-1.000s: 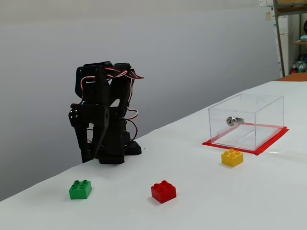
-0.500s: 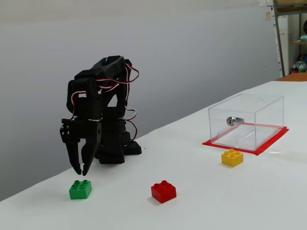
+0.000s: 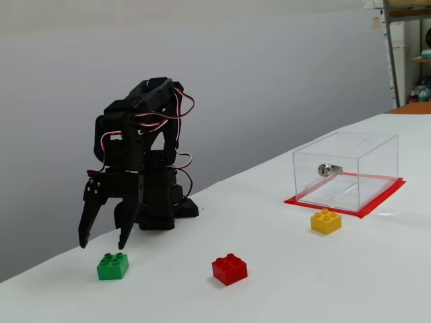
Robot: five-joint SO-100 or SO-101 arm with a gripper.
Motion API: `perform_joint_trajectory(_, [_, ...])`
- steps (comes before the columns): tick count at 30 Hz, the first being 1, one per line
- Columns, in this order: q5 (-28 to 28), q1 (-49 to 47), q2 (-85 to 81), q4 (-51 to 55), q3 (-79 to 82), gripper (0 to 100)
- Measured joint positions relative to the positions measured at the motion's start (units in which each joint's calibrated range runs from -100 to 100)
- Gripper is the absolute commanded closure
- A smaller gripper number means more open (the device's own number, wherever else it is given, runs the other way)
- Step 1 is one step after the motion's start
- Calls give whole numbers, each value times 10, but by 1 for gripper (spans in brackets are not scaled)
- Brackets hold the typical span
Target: Pick the green lego brick and place it into the transparent box
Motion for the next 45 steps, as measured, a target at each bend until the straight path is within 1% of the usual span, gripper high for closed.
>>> perform_joint_trajectory(5, [0,-38,1,0,0,74])
perform_joint_trajectory(14, [0,-60,2,-39,43,74])
perform_joint_trajectory(19, [0,-58,2,-60,66,73])
perform_joint_trajectory(34, [2,-58,4,-74,75,74])
perform_joint_trajectory(45, [2,-41,96,-90,50,74])
